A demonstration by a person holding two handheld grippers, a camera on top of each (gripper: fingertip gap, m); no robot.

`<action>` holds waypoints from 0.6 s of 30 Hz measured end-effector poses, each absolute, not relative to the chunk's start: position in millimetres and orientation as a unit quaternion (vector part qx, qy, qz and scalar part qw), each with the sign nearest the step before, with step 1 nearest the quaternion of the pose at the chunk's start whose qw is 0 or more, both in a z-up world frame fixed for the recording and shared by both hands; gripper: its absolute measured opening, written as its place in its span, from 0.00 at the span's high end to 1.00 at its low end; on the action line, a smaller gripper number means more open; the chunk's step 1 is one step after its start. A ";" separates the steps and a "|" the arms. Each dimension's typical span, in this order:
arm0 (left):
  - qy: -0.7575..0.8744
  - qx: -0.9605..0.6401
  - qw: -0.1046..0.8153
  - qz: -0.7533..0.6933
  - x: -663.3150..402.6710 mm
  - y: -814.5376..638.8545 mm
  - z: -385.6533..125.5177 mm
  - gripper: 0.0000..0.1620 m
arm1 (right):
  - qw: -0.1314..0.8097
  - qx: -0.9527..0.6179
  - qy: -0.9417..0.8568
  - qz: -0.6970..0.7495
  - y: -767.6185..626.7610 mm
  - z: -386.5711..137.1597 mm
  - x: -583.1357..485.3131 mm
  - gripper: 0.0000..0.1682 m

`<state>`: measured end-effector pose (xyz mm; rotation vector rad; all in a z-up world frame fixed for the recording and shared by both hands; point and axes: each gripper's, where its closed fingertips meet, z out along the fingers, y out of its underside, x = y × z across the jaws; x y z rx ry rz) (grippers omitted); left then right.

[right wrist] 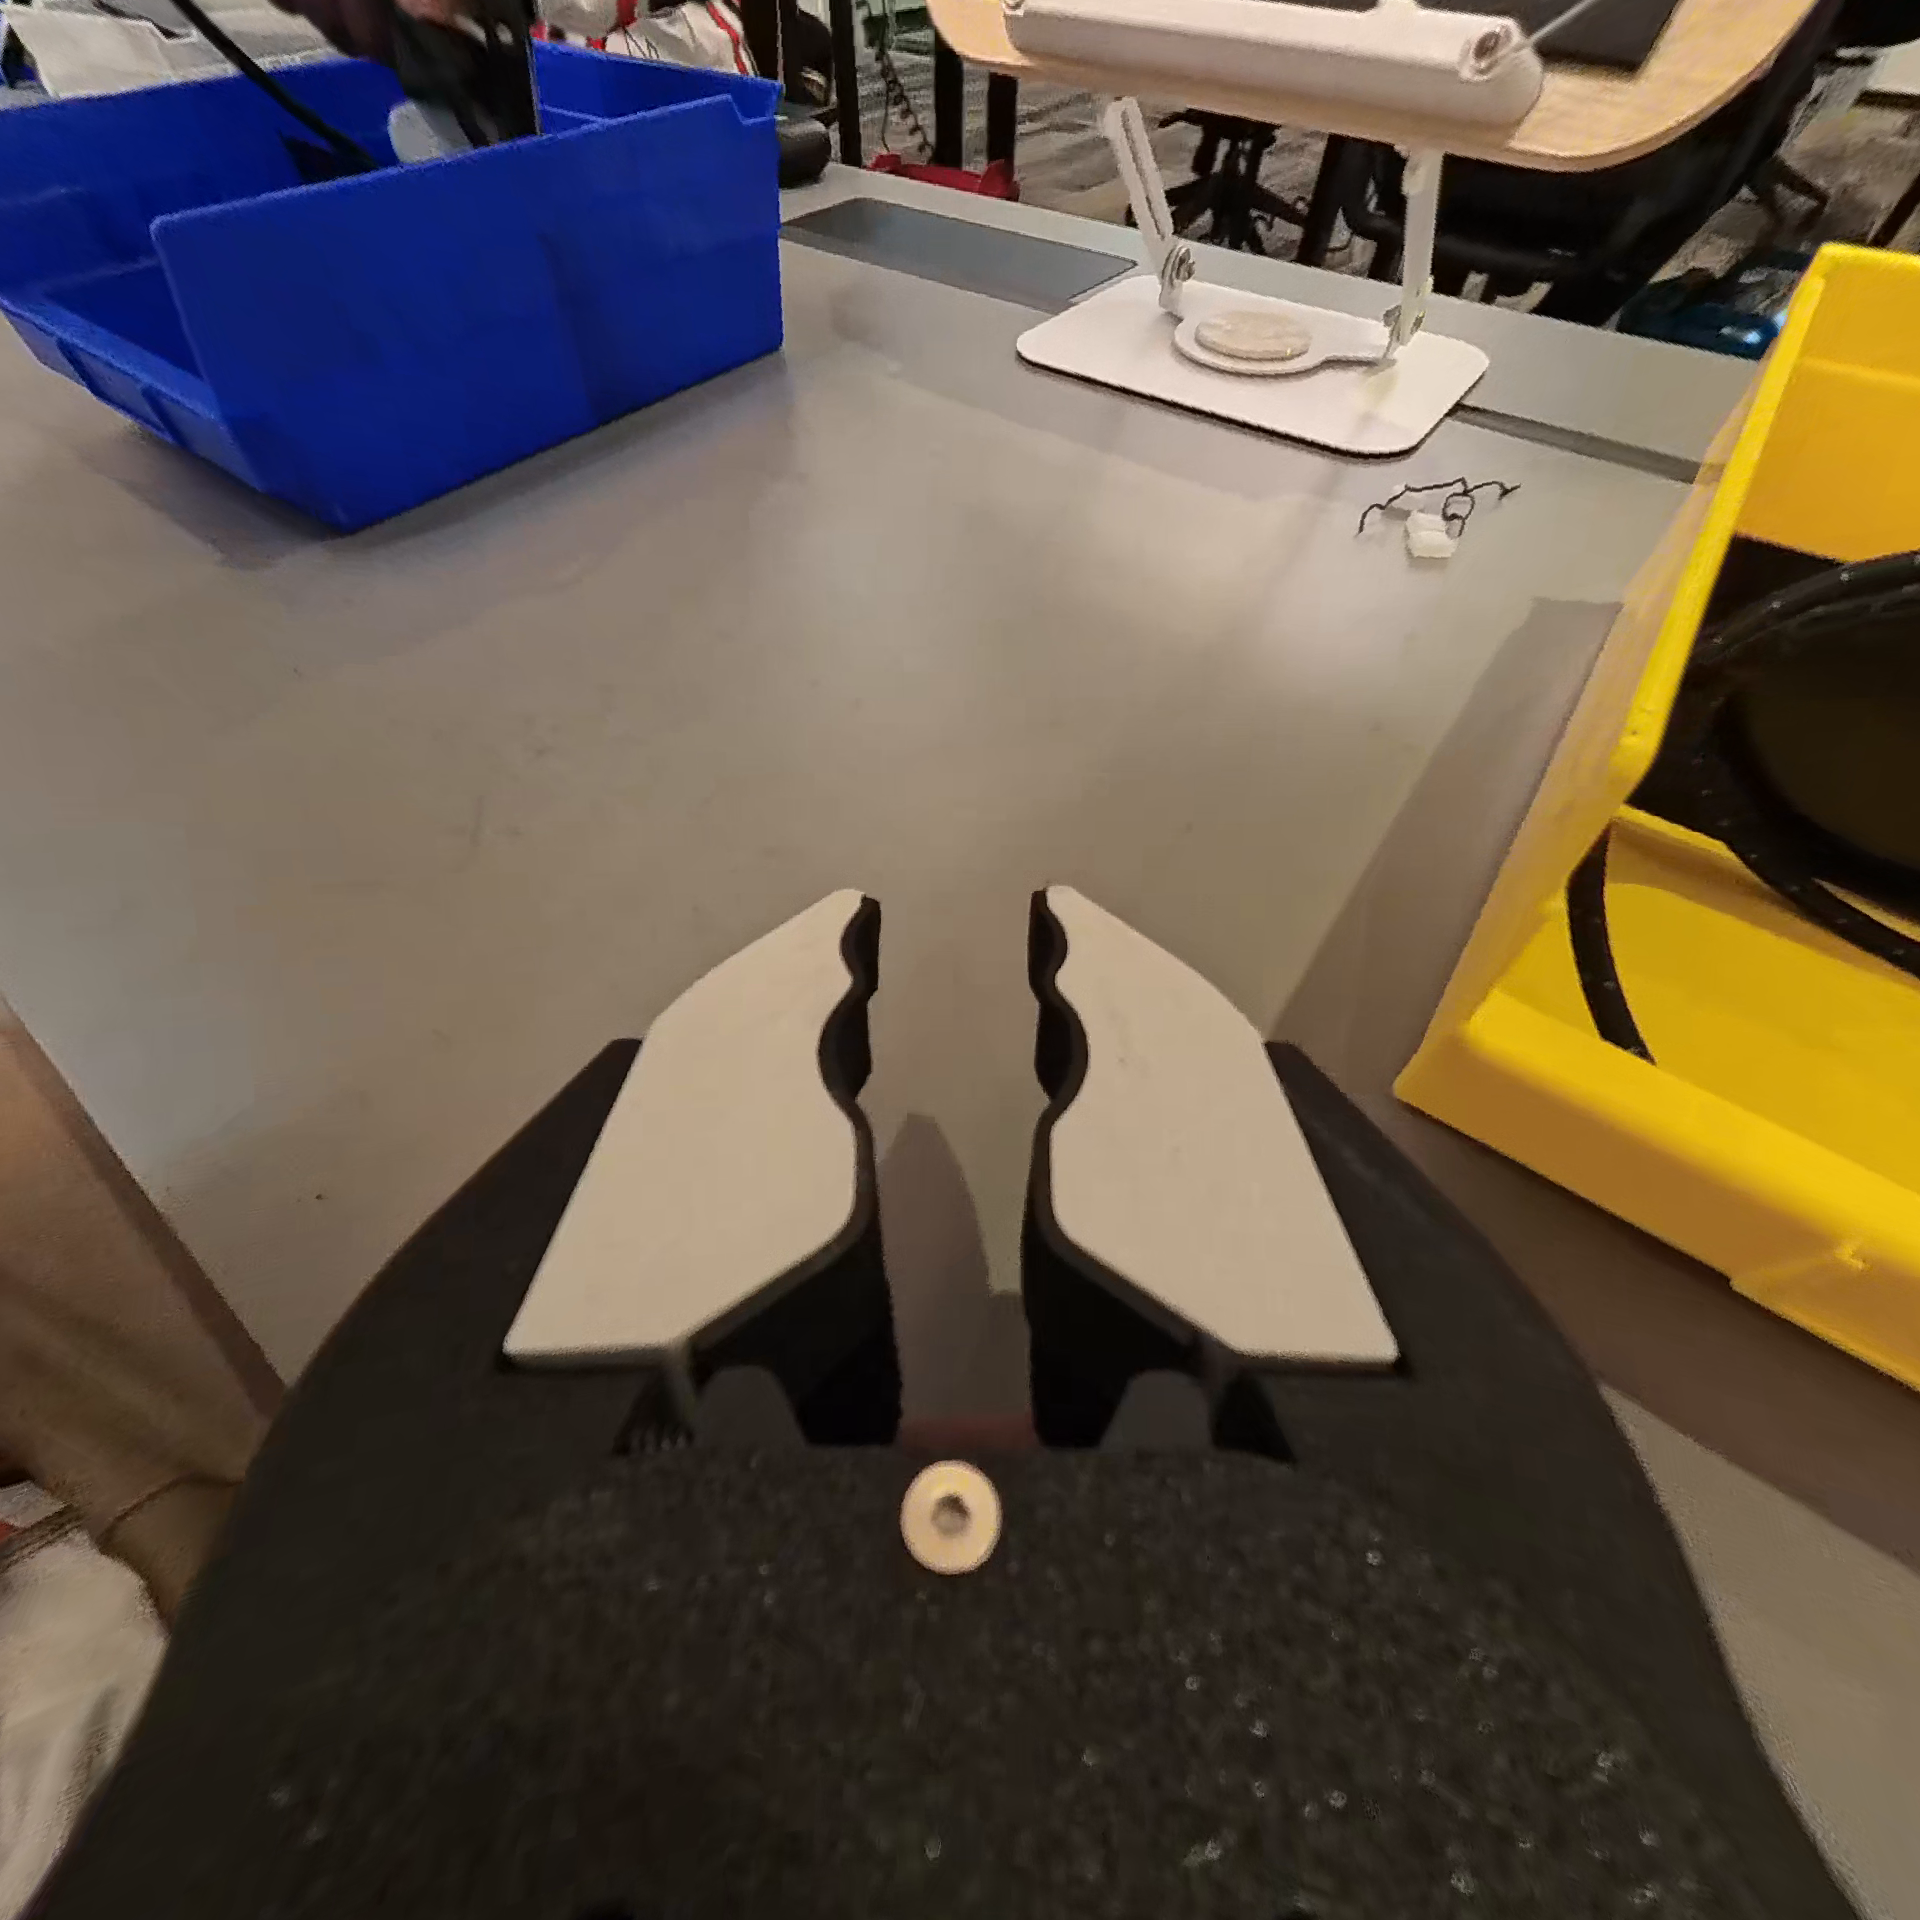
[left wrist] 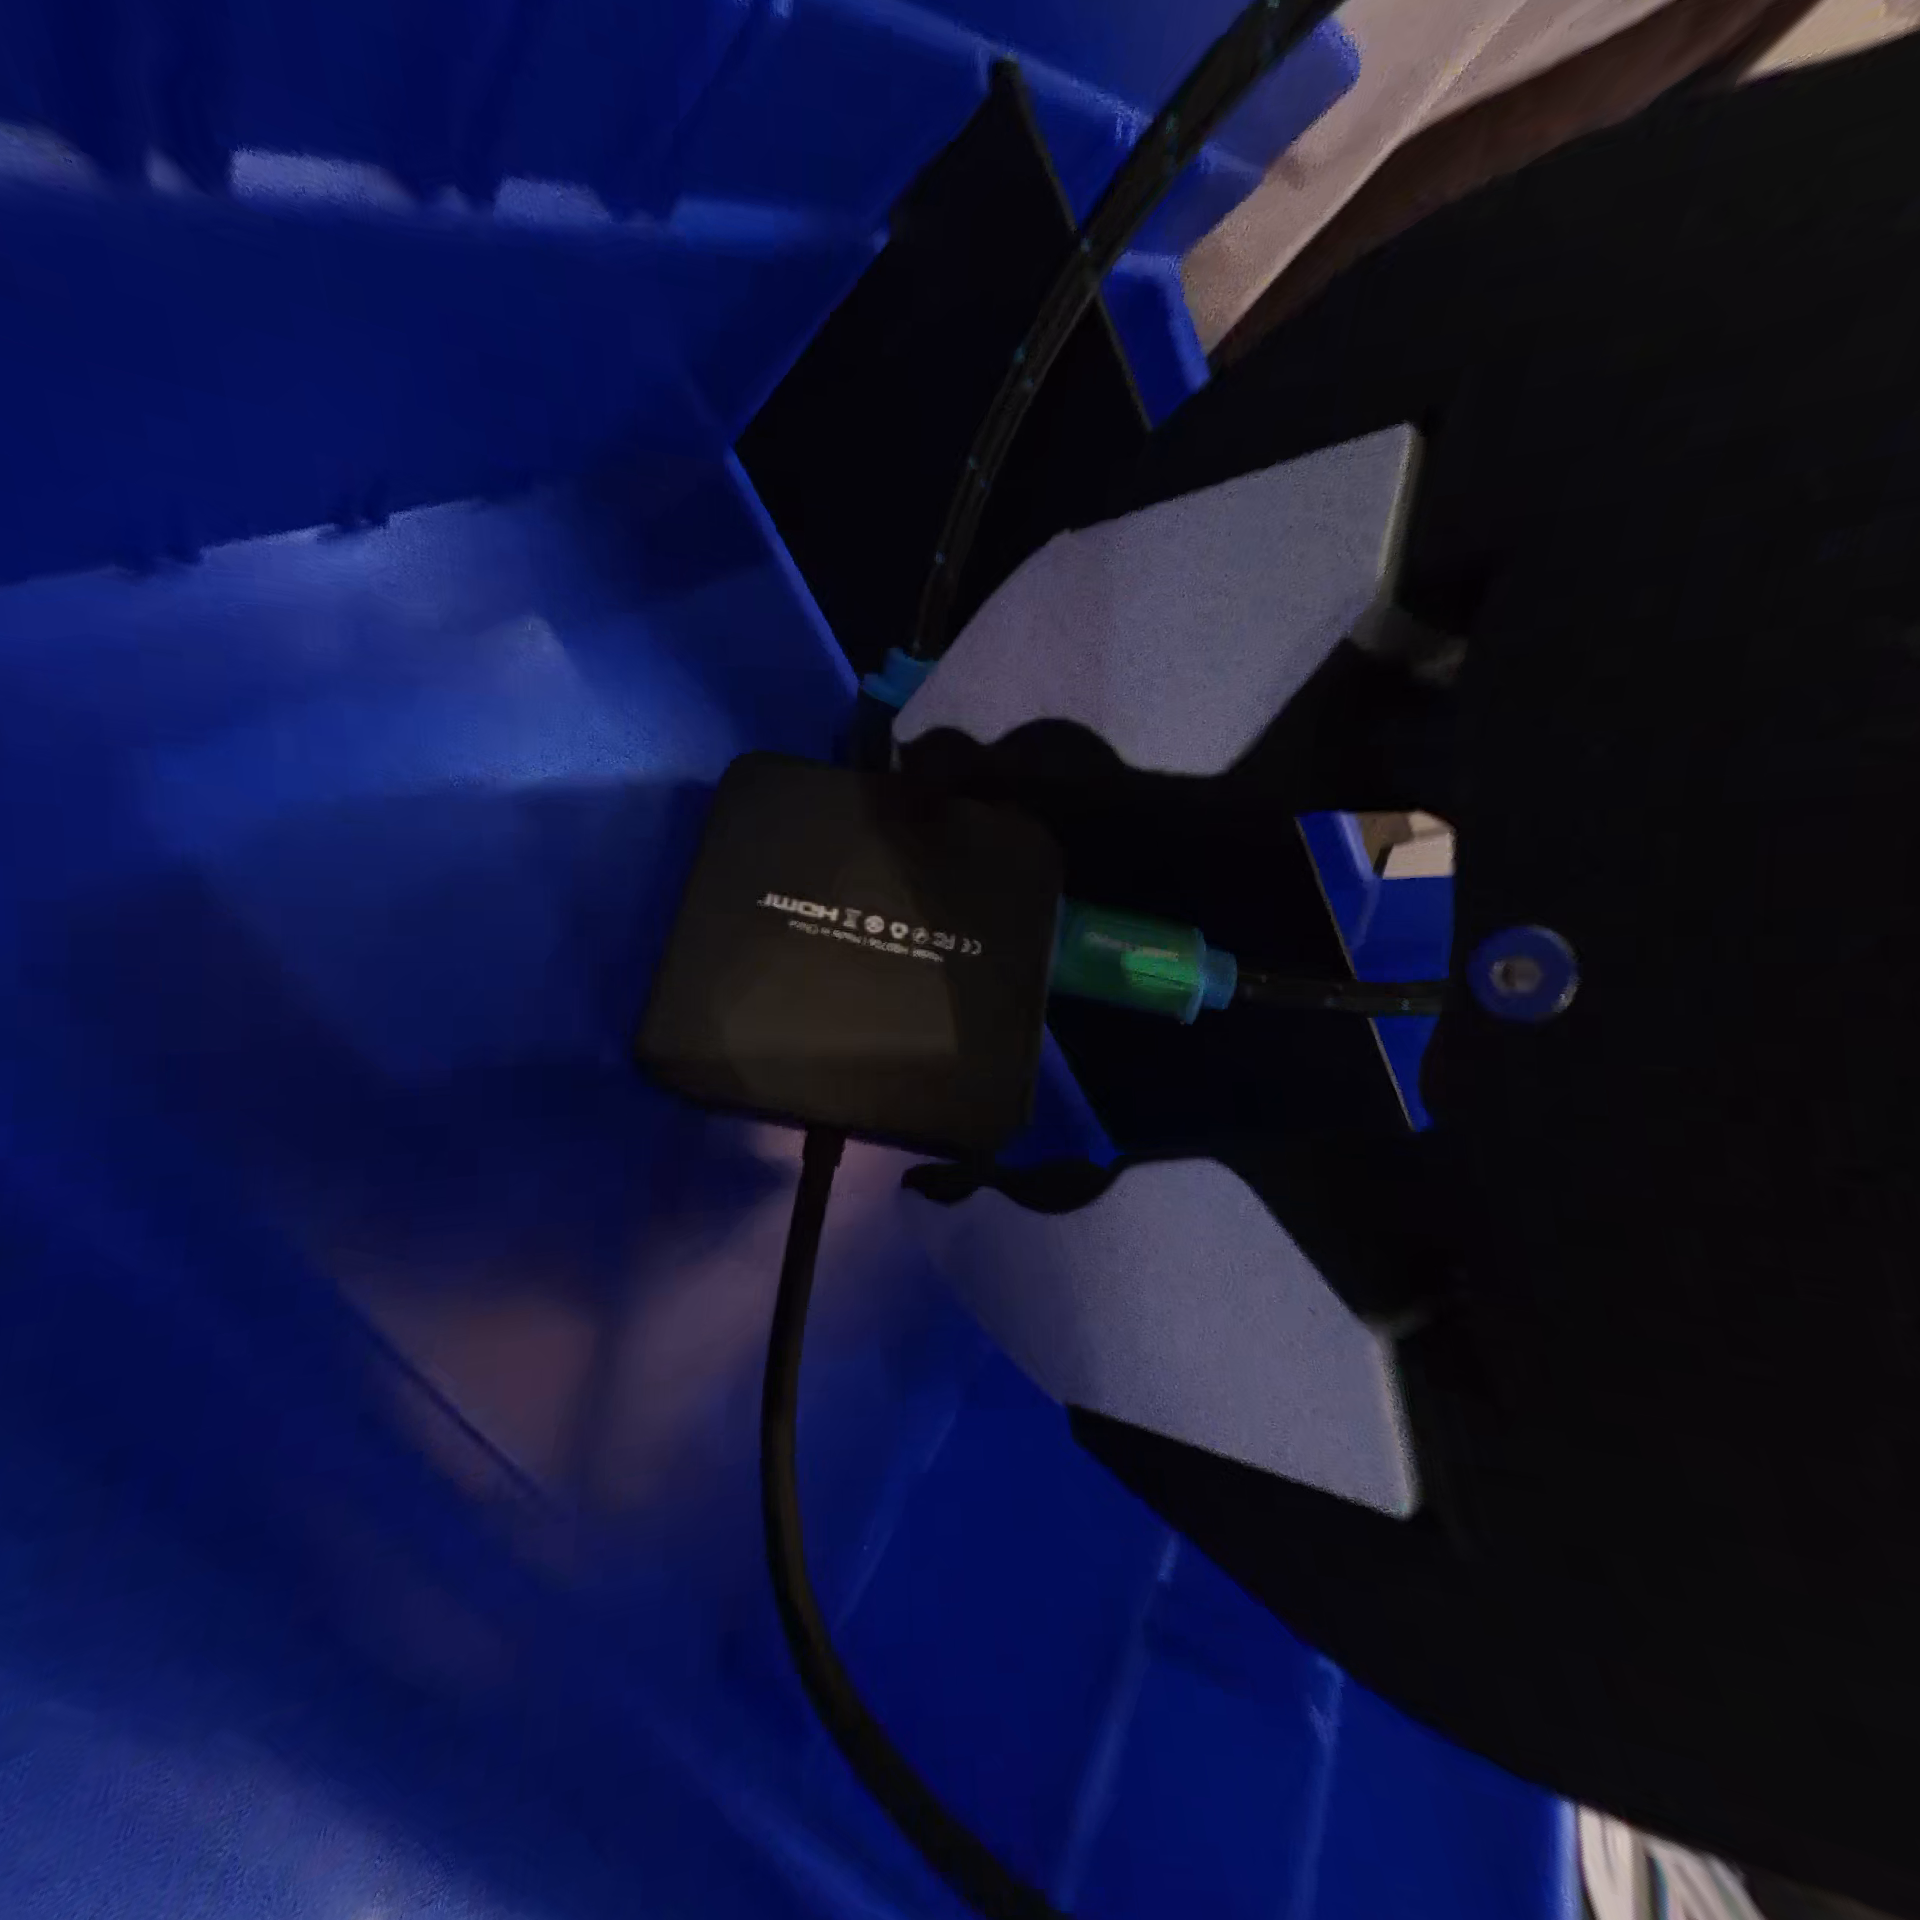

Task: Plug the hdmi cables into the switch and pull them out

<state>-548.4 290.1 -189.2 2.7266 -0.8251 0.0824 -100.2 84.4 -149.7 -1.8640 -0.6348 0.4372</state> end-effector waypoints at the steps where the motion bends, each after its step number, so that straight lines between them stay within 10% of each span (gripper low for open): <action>1: -0.275 0.949 0.152 0.033 -548.9 288.7 -190.5 0.54 | 0.532 -0.783 -0.263 0.187 84.5 -149.9 -99.4 0.84; 7: -0.240 0.962 0.096 0.085 -551.7 299.6 -169.2 0.83 | 0.524 -0.790 -0.251 0.195 83.1 -151.4 -96.1 0.84; 18: -0.367 0.908 -0.200 -0.026 -530.5 311.4 -53.0 0.91 | 0.546 -0.773 -0.291 0.143 80.0 -146.7 -103.6 0.85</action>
